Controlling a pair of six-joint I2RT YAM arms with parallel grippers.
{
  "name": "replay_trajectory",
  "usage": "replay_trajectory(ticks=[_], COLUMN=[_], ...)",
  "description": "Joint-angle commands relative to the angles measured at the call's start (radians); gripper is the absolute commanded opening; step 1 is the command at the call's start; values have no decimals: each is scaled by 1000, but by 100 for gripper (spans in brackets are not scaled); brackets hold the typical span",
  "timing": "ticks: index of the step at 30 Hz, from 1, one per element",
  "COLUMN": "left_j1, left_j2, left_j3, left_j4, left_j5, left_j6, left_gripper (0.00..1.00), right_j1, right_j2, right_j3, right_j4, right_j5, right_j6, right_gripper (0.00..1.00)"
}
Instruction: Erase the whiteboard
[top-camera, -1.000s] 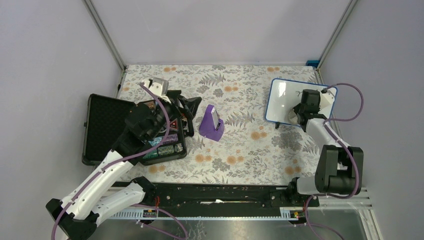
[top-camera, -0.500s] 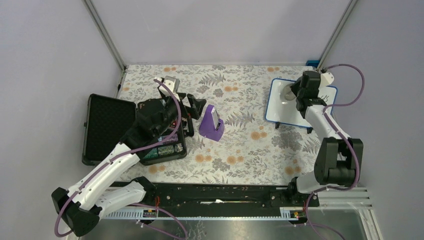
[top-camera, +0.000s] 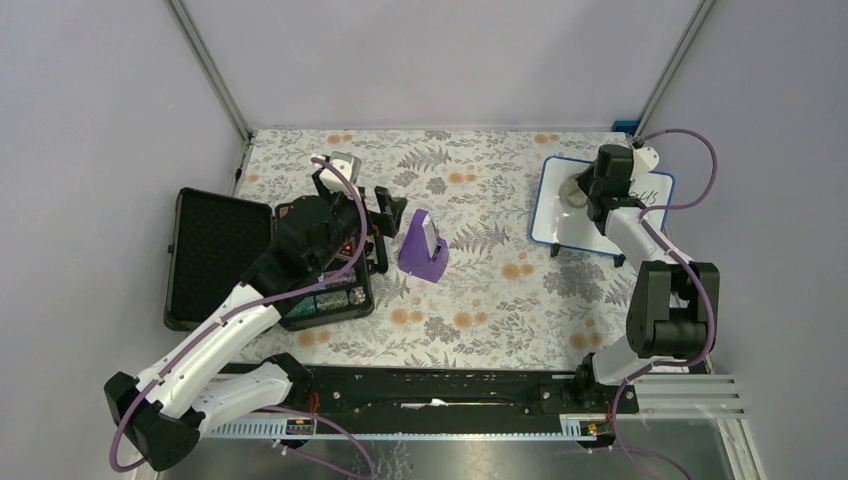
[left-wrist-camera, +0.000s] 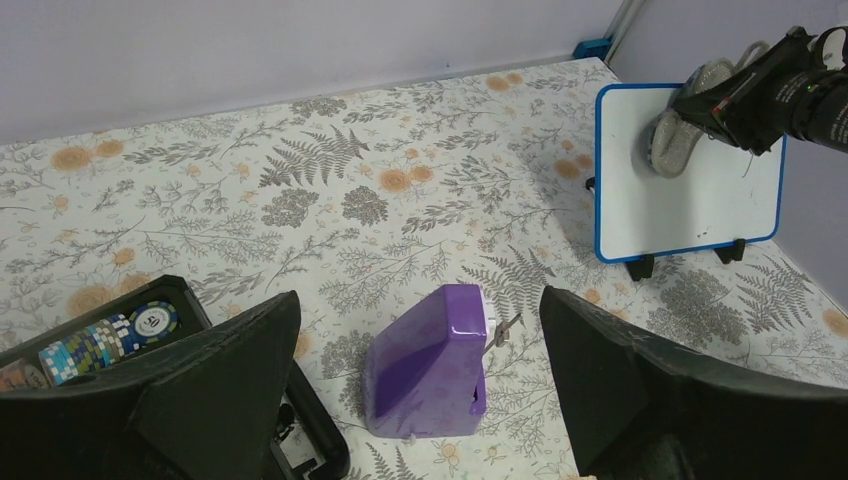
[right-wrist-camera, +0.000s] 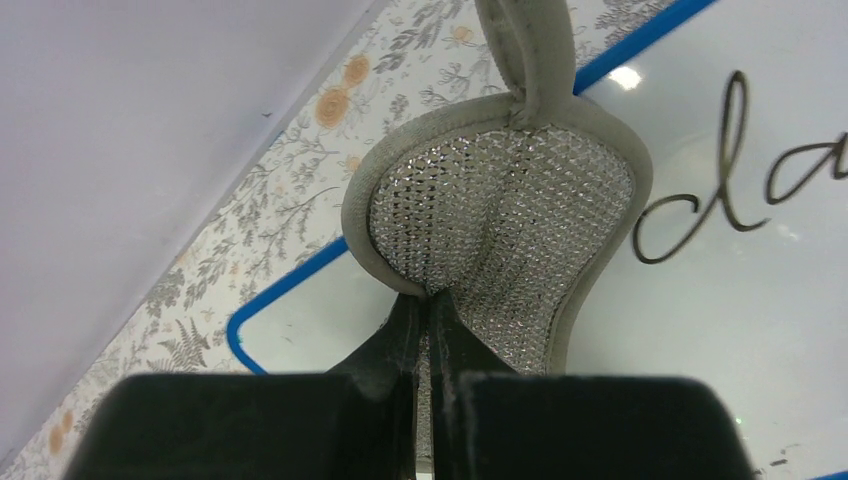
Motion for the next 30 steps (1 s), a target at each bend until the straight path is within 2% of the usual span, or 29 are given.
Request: replay_trajectory(ticks=[1,6,11,17,25,30], left_j1=[-4,-3,-4,-4,-4,-4], left_j2=[-41,-85,-132,-120,-16,75], left_j3=[-35,-57,-78,-71,141,230], left_j4=[91,98,98,97,-36,33], left_j5=[-30,-29,-22,-22,-66,-97], left_j6=[29,42,45,35,6,59], left_gripper=[99,99,99,99,99,99], right_j1=[-41,-60,-66,-54,-32,-31], right_j2=[-25,-90,-173,-251,-115,15], right_j3=[-65,-146,-114,-95,67,127], right_j4=[-47,-70,-124,-49,-84,-99], right_j5=[55,90,84,26,-52,-64], right_j6=[-23,-29,-37,-31,-92,-108], right_gripper=[0,0,0,0,0,0])
